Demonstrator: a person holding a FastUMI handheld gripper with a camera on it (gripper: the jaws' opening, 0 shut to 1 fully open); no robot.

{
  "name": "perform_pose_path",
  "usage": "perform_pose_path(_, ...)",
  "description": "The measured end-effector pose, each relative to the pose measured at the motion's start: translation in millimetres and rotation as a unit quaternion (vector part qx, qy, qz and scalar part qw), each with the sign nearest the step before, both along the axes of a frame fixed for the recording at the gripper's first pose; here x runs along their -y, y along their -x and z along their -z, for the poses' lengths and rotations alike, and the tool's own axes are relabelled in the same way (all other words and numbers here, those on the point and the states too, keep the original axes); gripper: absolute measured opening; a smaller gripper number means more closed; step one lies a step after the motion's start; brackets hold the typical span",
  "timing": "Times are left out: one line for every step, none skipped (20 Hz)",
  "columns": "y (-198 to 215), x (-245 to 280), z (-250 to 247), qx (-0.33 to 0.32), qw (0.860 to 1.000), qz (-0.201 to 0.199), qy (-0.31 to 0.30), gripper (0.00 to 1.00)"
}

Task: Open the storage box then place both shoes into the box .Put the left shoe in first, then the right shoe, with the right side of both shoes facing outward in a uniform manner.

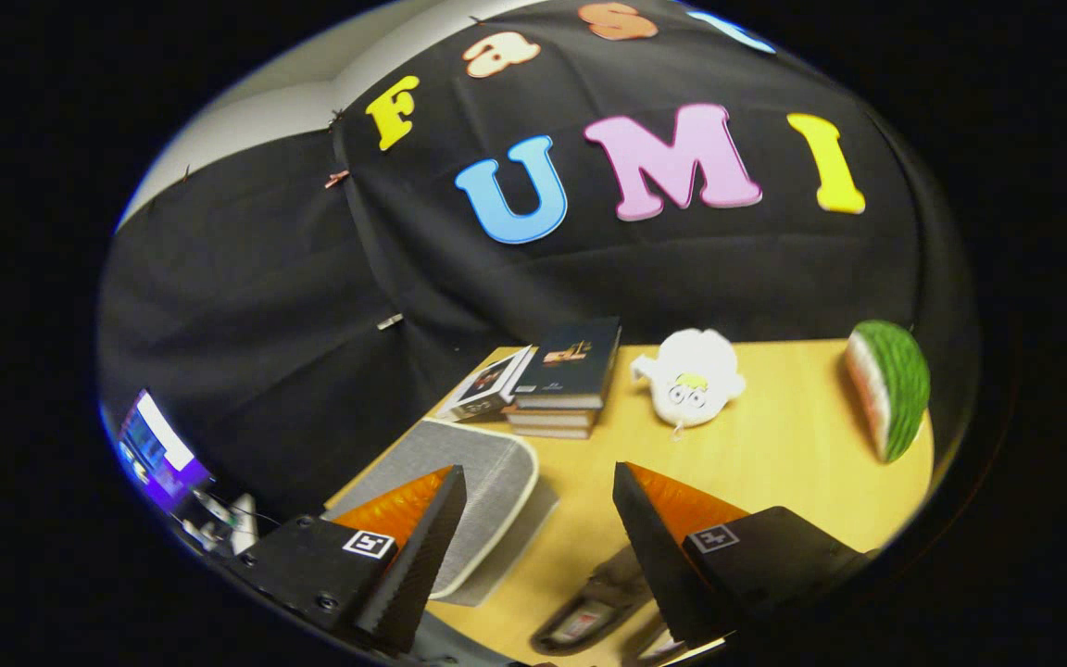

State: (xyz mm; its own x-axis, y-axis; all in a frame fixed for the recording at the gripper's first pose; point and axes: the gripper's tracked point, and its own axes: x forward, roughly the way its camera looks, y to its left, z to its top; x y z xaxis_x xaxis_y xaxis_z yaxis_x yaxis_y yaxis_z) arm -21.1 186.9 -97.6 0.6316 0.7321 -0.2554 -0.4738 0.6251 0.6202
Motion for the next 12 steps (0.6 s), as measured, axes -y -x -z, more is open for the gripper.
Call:
perform_pose_path(4.6,-8.3,7.4,-0.031,0.999,-0.018,-0.025,0.98)
perform_pose_path(9.9,-17.8,13.3,-0.060,0.996,-0.038,-0.052,0.98)
perform_pose_path(15.3,-28.0,17.1,-0.088,0.991,-0.059,-0.080,0.98)
perform_pose_path(20.1,-38.0,20.1,-0.115,0.984,-0.079,-0.107,0.98)
perform_pose_path(25.0,-46.8,27.9,-0.144,0.977,-0.096,-0.125,0.98)
perform_pose_path(30.6,-54.8,36.1,-0.171,0.970,-0.109,-0.135,0.98)
perform_pose_path(33.9,-63.1,46.9,-0.194,0.963,-0.121,-0.140,0.98)
perform_pose_path(35.7,-69.1,55.6,-0.212,0.958,-0.131,-0.143,0.97)
perform_pose_path(38.2,-73.8,67.2,-0.230,0.952,-0.142,-0.146,0.98)
perform_pose_path(40.7,-80.7,76.6,-0.248,0.945,-0.153,-0.151,0.98)
perform_pose_path(43.6,-86.0,85.8,-0.265,0.937,-0.162,-0.157,0.98)
perform_pose_path(47.7,-90.4,92.3,-0.281,0.930,-0.171,-0.165,0.98)
